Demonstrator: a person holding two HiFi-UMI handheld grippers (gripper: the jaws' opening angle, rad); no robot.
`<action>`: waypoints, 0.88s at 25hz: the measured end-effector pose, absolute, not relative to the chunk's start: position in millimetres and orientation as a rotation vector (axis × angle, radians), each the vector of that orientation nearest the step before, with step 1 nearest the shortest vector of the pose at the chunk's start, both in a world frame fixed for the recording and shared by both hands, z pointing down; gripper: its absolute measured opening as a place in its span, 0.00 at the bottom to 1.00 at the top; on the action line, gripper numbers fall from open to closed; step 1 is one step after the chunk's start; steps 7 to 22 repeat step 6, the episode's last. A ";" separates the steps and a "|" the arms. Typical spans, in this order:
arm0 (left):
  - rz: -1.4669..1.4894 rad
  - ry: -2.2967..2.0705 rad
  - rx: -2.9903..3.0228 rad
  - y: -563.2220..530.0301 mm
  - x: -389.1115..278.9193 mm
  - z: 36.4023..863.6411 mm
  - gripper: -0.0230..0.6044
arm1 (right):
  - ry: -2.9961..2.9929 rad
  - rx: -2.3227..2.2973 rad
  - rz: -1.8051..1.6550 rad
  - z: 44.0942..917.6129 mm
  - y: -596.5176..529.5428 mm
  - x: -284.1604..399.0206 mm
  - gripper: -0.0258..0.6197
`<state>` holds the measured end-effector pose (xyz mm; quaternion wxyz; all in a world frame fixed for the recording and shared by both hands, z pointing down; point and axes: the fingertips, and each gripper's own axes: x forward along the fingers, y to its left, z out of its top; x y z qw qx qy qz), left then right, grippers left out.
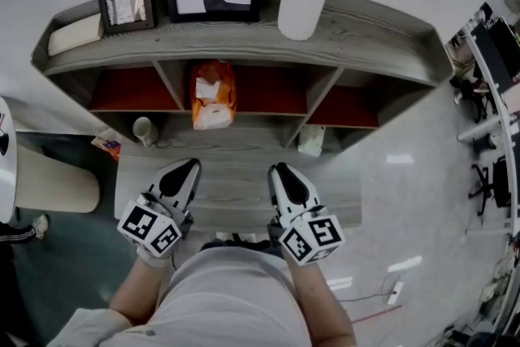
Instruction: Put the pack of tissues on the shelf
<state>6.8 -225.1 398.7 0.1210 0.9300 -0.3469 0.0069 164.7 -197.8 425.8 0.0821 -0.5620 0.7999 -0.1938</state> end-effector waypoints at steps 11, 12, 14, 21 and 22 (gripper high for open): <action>0.032 -1.030 2.711 -225.3 3.0 401.1 0.06 | 2.393 -1.683 -0.581 427.5 -196.3 163.2 0.14; 0.032 -1.030 2.711 -225.3 3.0 401.1 0.06 | 2.393 -1.683 -0.581 427.5 -196.3 163.2 0.14; 0.032 -1.030 2.711 -225.3 3.0 401.1 0.06 | 2.393 -1.683 -0.581 427.5 -196.3 163.2 0.14; 0.032 -1.030 2.711 -225.3 3.0 401.1 0.06 | 2.393 -1.683 -0.581 427.5 -196.3 163.2 0.14; 0.032 -1.030 2.711 -225.3 3.0 401.1 0.06 | 2.393 -1.683 -0.581 427.5 -196.3 163.2 0.14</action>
